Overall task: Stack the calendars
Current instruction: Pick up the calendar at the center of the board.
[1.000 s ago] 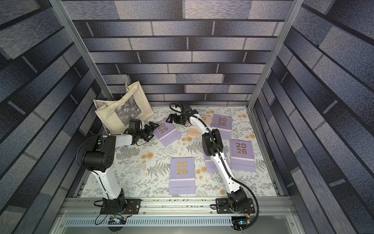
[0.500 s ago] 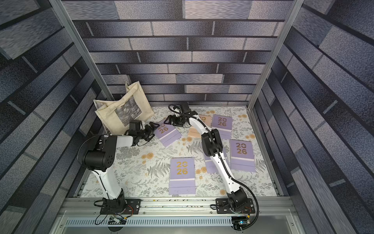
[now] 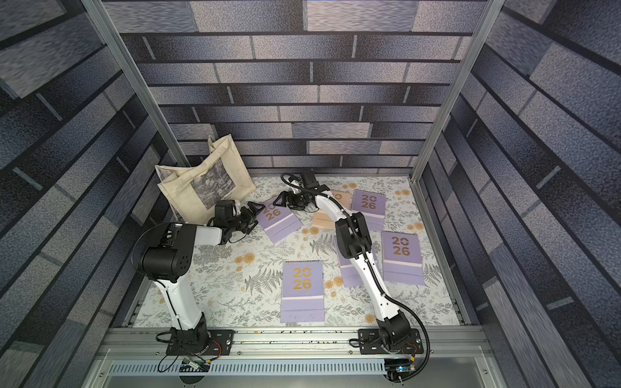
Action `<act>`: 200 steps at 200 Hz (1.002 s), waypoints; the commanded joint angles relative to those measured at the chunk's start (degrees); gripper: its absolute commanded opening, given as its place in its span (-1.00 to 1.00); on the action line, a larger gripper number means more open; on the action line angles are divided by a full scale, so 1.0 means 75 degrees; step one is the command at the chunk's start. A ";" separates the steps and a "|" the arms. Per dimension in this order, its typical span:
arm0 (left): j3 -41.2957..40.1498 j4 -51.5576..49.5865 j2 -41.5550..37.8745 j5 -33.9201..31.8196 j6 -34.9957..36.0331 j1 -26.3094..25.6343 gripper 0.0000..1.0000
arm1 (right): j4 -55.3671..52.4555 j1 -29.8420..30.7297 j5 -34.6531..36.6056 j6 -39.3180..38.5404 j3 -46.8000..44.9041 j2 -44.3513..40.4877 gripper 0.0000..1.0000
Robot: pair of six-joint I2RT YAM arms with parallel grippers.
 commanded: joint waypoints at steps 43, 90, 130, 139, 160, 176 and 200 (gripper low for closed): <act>-0.0069 0.1411 -0.0317 0.0867 -0.0233 -0.0235 1.00 | -0.0787 0.0215 -0.0200 0.0186 -0.0334 0.0121 0.92; -0.0136 0.0894 -0.0686 0.0870 0.0125 -0.0187 1.00 | -0.0554 0.0218 -0.0390 0.0119 -0.0599 0.0007 0.68; -0.0153 0.0786 -0.0597 0.0996 0.0210 -0.0073 1.00 | -0.0281 0.0141 -0.0858 0.0029 -0.0945 -0.0282 0.23; -0.0120 0.0757 -0.0572 0.1038 0.0237 -0.0056 1.00 | -0.0252 0.0113 -0.0980 -0.0023 -0.1053 -0.0350 0.14; 0.0001 0.0593 -0.0485 0.1135 0.0346 -0.0037 1.00 | 0.0164 0.0079 -0.1233 -0.0002 -0.1629 -0.0634 0.15; 0.0064 0.0565 -0.0397 0.1192 0.0374 -0.0015 1.00 | 0.0751 0.0054 -0.1434 0.0175 -0.2217 -0.0934 0.10; 0.0138 0.0589 -0.0273 0.1341 0.0388 0.0022 1.00 | 0.1483 0.0029 -0.1740 0.0397 -0.2888 -0.1306 -0.02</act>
